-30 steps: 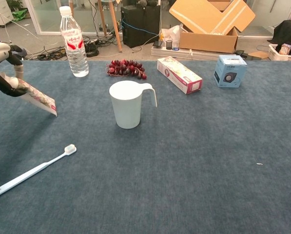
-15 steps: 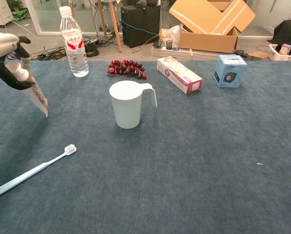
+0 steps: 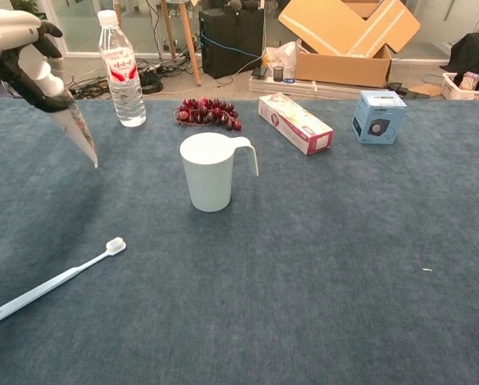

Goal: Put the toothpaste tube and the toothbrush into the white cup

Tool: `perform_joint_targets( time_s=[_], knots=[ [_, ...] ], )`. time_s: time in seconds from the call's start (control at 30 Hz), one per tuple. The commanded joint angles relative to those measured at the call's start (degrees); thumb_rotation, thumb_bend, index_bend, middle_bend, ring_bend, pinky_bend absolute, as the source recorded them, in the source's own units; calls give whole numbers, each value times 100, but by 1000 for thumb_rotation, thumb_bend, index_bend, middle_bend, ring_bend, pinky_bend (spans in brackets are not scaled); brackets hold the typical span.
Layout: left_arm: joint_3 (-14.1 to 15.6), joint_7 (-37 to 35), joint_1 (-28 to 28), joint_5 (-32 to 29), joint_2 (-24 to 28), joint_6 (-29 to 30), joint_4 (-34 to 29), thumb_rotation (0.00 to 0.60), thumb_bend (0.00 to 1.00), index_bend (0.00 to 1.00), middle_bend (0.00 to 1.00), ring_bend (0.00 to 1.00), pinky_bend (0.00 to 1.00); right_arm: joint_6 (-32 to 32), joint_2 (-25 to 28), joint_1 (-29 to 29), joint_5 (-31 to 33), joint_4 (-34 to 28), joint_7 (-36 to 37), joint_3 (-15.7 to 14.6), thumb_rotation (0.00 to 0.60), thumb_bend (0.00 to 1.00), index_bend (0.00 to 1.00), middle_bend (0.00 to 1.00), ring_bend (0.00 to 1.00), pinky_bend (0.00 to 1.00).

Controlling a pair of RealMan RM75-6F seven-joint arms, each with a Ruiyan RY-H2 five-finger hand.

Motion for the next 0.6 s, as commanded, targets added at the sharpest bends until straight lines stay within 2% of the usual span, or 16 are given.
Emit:
perform_joint_targets(
  time_s=[0.03,0.4,0.5,0.6],
  knots=[
    [-167,23,-116,-185,109,12,-135,600,660,679,0,0,13,-3,-3,2,-2,-1,-6,-1,600,16,145,113,114,366],
    [-839,-197,-526,-1158,427,-186,-423,600,691,699,0,0,13,-52,-29,23,19,-2,-56,-4,600,16,145,113,114,366],
    [-966,-323,-624,-1430,487,-309,-496,600,698,705,0,0,13,-73,-42,32,18,-4,-84,-12,600,16,145,113,114,366],
    [-963,-344,-761,-1652,487,-441,-487,600,700,706,0,0,13,-77,-58,38,7,-10,-119,-19,600,16,145,113,114,366]
  ],
)
